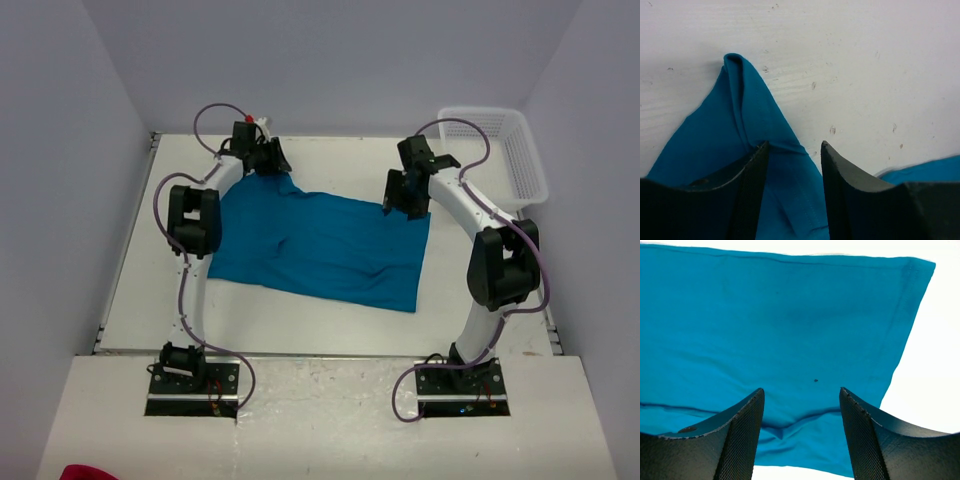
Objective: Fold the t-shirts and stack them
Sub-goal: Grap the side of the flattened tshirt furthest away from the robot with both arms
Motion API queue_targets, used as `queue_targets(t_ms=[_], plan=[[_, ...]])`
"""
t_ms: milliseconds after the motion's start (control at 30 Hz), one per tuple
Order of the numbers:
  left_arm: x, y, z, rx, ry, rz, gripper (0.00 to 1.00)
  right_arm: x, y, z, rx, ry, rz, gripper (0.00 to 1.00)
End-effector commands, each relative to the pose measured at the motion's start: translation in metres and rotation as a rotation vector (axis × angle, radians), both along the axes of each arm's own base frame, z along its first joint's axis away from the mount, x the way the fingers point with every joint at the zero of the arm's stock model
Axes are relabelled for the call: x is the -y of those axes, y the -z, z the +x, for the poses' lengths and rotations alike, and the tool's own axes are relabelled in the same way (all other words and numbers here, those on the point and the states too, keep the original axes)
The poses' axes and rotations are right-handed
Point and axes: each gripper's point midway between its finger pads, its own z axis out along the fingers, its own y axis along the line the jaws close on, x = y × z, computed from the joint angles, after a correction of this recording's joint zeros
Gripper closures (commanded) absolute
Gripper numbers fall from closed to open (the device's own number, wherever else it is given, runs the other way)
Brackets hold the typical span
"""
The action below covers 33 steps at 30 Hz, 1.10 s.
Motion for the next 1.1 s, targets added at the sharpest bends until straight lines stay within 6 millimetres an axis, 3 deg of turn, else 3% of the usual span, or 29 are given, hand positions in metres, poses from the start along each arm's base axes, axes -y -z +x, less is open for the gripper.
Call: queue_targets(t_ms=[0,167,300,333,367,700,867,933,1000,1067], plan=[[-0.019,-0.02,0.01,0.088,-0.029,0.052,0.53,0.0,-0.017,0.004,0.059,-0.012,0.015,0.37],[-0.034,-0.027,0.011,0.129,-0.081,0.089,0.54,0.001,-0.013,0.003,0.051,-0.009,0.01,0.37],[-0.034,-0.034,0.013,0.17,-0.073,0.095,0.55,0.002,-0.008,0.002,0.045,-0.009,0.009,0.37],[-0.034,-0.027,0.007,0.162,-0.073,0.091,0.55,0.002,-0.008,0.001,0.044,-0.008,0.006,0.37],[-0.033,-0.043,0.012,0.22,-0.074,0.079,0.55,0.002,-0.007,0.001,0.041,-0.009,0.008,0.37],[-0.034,-0.053,0.02,0.244,-0.07,0.094,0.54,0.004,0.002,-0.002,0.026,-0.013,-0.007,0.37],[-0.029,-0.072,0.016,0.258,-0.043,0.071,0.6,0.002,0.004,-0.002,0.023,-0.014,0.006,0.37],[-0.036,-0.083,0.017,0.267,-0.085,0.096,0.61,0.002,0.002,-0.002,0.03,-0.012,0.011,0.37],[-0.045,-0.089,0.018,0.276,-0.127,0.121,0.52,0.002,0.001,-0.002,0.03,-0.015,0.009,0.37],[-0.056,-0.093,0.02,0.269,-0.184,0.163,0.49,0.003,0.001,-0.003,0.03,-0.013,0.006,0.37]])
